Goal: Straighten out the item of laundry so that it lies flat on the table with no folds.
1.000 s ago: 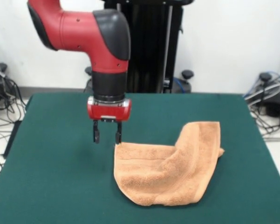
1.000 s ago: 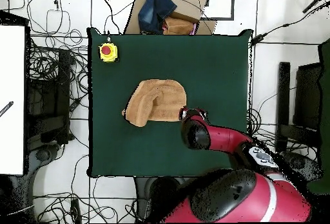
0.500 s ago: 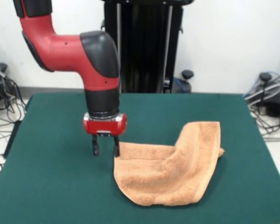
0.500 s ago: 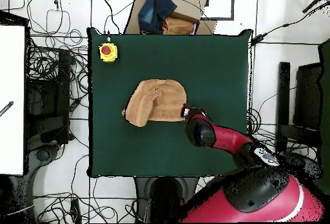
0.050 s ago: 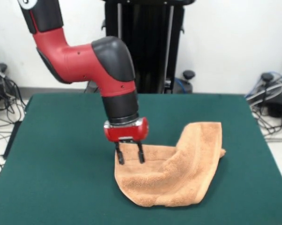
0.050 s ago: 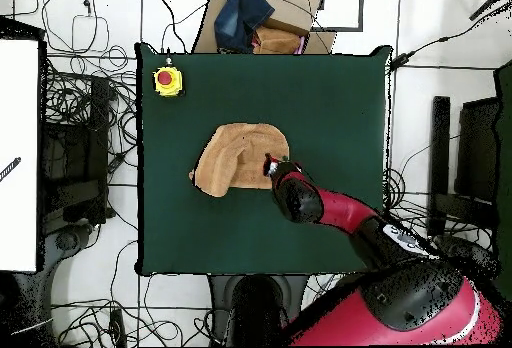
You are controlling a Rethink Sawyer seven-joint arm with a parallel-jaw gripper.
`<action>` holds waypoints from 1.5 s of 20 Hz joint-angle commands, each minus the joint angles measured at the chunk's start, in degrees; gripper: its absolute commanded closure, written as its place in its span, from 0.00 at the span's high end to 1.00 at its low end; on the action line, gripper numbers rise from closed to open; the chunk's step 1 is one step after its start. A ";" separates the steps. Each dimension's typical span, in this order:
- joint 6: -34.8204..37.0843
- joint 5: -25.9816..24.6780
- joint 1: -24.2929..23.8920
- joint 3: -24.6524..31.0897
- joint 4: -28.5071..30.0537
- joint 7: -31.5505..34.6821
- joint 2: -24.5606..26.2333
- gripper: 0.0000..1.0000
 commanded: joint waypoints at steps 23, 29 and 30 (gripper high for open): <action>25.70 -10.10 -22.90 14.42 -9.43 -15.87 19.72 1.00; 25.80 -13.65 -24.33 15.73 -12.54 -16.56 22.65 1.00; 25.81 -13.93 -24.45 15.76 -12.89 -16.70 22.78 1.00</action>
